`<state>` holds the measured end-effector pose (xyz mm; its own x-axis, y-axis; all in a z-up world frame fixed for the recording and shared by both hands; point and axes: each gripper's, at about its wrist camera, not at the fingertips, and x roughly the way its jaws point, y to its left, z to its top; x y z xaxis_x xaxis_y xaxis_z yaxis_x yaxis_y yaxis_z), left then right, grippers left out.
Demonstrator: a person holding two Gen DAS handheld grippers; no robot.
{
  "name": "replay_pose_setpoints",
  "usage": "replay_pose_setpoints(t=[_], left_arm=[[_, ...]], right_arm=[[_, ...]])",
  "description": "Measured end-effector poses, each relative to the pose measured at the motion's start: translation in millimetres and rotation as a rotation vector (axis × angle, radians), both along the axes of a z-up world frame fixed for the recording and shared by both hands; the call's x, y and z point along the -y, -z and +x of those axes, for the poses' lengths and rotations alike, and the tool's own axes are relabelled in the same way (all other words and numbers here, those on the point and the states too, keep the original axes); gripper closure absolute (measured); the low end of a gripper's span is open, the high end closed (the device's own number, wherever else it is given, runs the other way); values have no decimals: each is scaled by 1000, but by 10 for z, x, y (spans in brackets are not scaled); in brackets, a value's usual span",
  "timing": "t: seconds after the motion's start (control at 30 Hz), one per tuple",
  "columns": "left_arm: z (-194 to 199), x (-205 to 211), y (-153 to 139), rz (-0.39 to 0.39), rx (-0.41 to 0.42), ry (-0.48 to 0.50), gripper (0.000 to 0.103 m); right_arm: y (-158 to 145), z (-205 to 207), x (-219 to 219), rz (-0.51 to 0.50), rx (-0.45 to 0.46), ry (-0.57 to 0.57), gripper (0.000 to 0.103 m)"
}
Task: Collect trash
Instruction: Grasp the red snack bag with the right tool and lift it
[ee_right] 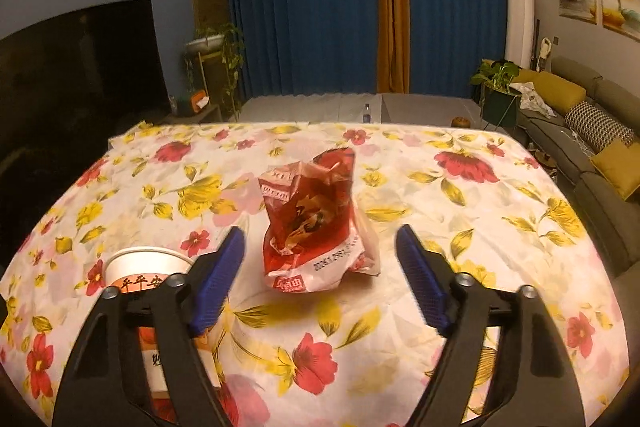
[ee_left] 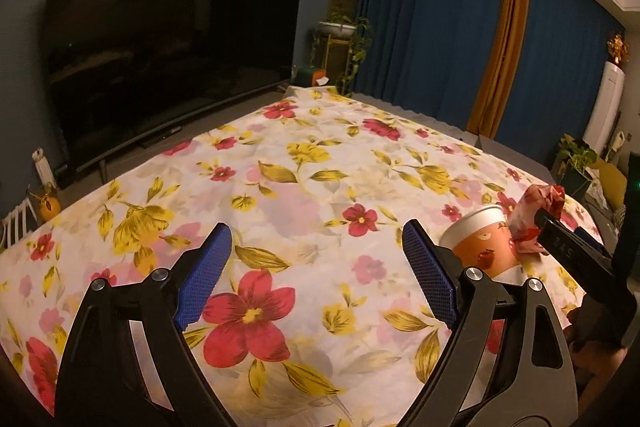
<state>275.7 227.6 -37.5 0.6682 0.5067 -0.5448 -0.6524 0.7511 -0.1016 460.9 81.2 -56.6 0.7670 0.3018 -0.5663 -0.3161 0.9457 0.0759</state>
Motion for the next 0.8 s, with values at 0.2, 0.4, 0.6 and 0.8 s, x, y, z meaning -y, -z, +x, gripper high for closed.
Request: replay_pose_setpoints(t=[0.2,0.4,0.6,0.8], left_arm=[[12,13,35,5,-15,1,18],[24,24,42,5,-16,6,18],[39,58,45,7,-19,22,18],[85,161,58,27,-28,64,18]], right_arm=[[72,94,-74,-26,-58,-10,63],[99,74,-42,-21,-73,-22,90],[62,-46,156,7,-48,-4,94],[-87,-296,474,56,-3,12,94]])
